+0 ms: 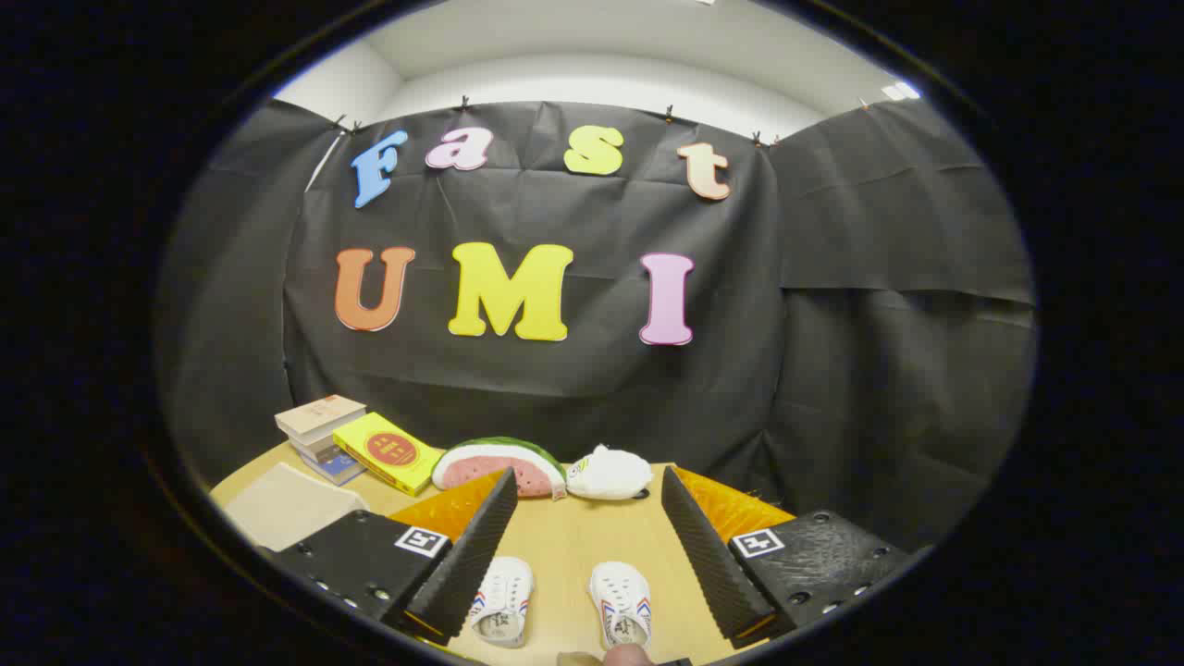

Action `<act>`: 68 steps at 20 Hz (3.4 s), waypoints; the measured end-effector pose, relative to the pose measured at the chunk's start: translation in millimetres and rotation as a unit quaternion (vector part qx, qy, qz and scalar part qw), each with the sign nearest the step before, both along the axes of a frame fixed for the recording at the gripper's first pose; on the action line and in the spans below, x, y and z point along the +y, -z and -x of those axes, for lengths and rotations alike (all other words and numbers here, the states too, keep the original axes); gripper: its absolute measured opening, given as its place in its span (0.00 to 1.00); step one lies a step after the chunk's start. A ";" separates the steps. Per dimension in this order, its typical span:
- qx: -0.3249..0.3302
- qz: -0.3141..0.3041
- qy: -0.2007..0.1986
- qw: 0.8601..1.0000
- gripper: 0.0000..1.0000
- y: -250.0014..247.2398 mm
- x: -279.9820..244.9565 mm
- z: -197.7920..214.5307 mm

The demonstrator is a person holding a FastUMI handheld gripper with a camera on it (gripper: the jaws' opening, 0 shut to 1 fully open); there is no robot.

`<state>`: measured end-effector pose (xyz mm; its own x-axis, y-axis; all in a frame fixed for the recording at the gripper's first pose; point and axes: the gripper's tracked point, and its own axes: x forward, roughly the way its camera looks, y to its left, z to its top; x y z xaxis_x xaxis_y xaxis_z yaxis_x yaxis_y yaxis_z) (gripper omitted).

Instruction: Open the storage box then place both shoes into the box .Put the left shoe in first, then the right shoe, with the right side of both shoes facing outward in a uniform manner.

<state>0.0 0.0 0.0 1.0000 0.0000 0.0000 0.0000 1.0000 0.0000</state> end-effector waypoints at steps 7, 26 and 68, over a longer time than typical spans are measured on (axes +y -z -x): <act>-0.002 -0.009 -0.012 1.000 0.95 -7.0 -7.7 -10.0; 0.011 0.005 -0.070 0.997 0.95 11.1 37.7 -4.4; 0.354 -0.221 -0.324 0.849 0.96 218.2 302.2 20.6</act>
